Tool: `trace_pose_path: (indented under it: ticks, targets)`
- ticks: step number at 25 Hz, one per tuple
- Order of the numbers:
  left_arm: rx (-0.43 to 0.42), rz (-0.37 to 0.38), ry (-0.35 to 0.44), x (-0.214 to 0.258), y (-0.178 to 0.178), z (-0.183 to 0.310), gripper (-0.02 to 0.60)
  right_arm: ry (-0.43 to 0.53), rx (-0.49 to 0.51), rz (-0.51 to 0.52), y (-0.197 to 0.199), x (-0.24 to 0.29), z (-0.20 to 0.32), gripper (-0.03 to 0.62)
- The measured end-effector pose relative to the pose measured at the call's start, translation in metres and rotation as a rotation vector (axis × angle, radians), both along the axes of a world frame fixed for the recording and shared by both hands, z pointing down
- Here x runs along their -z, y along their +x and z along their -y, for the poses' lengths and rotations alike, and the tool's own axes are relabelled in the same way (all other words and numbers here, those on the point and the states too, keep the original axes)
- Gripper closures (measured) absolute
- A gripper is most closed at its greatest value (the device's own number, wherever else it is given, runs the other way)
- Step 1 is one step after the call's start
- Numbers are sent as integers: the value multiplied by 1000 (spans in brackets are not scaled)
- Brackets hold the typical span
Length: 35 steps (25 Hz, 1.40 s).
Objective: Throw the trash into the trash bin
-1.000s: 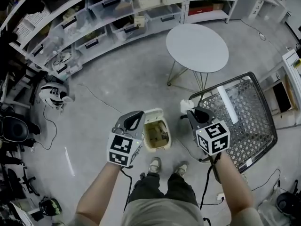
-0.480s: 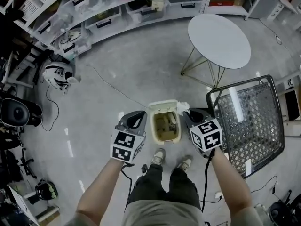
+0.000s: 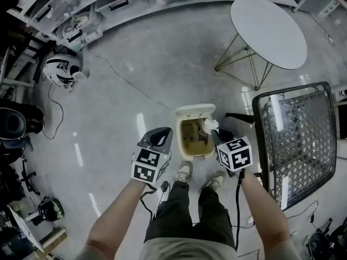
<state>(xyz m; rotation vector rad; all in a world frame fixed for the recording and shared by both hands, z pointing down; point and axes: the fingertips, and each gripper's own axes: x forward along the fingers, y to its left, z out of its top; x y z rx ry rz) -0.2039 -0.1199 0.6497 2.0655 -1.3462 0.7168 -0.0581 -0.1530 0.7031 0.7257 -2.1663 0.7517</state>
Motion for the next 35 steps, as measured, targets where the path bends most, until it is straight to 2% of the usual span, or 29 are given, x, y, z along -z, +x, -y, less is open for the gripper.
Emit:
trace_pose_path:
  ticks: [12, 18, 20, 25, 30, 35]
  targets:
    - [19, -43, -154, -138, 0, -42, 578, -171, 30, -122, -11, -165, -55, 572]
    - [26, -53, -198, -180, 4, -55, 579, -230, 31, -171, -3, -225, -70, 569]
    - [43, -63, -204, -186, 4, -58, 578, -258, 20, -177, -1, -237, -72, 522]
    - [48, -73, -210, -186, 2, -64, 579, -278, -16, -197, 6, -245, -71, 453]
    - [37, -63, -194, -177, 1, -62, 579, -242, -74, -160, 13, -228, -64, 457]
    - [8, -43, -146, -142, 3, -53, 578, -193, -118, -94, 25, -168, -54, 477]
